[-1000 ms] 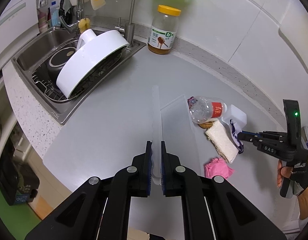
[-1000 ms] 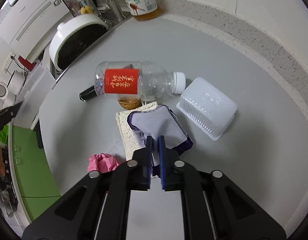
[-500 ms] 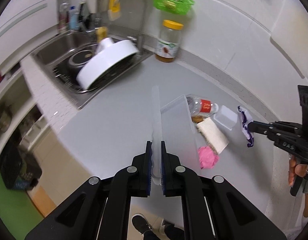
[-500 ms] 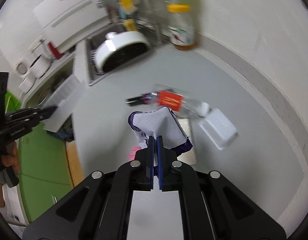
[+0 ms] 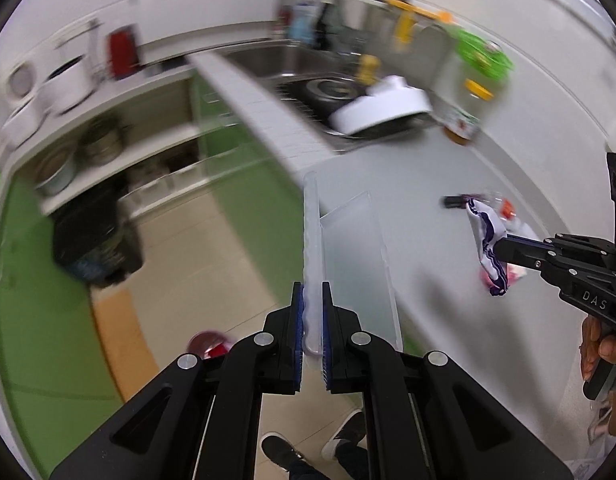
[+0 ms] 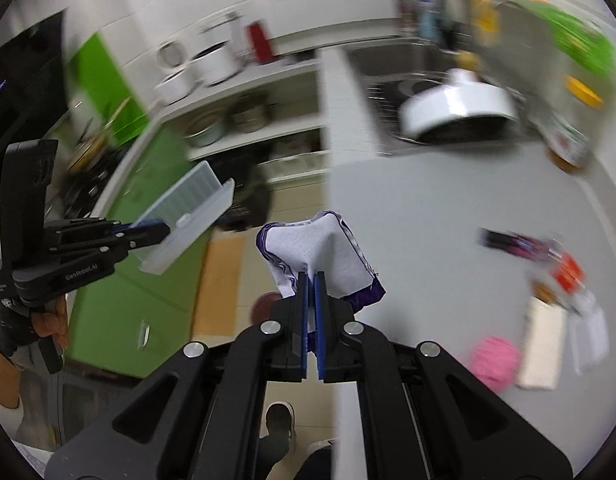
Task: Collect trash
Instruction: 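Carry the lavender pouch and clear tray over the pink wastebasket, then open both grippers to drop the pouch and tray into the wastebasket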
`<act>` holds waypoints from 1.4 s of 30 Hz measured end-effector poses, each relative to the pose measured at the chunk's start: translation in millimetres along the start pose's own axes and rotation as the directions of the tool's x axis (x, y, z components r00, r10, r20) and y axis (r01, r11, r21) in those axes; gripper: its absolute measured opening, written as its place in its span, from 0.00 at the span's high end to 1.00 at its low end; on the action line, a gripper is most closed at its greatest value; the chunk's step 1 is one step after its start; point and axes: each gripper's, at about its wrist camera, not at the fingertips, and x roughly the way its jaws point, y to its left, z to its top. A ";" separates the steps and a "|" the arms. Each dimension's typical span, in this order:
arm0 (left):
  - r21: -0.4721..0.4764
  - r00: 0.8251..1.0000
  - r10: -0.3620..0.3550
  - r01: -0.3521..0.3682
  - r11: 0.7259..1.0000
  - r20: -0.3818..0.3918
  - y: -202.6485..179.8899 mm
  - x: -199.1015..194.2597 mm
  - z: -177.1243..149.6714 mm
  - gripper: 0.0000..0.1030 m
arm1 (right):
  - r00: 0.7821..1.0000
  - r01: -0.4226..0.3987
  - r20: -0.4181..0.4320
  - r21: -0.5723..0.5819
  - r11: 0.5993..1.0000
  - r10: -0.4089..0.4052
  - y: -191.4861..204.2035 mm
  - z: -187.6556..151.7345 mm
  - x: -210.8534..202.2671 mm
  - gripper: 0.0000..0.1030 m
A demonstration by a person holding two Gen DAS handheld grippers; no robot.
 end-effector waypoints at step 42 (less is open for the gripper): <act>-0.406 0.983 0.102 -0.156 0.900 -0.151 342.9 370.7 -248.5 0.06 | 0.909 -0.169 -0.408 -0.172 0.970 0.086 85.9 -150.3 572.2 0.98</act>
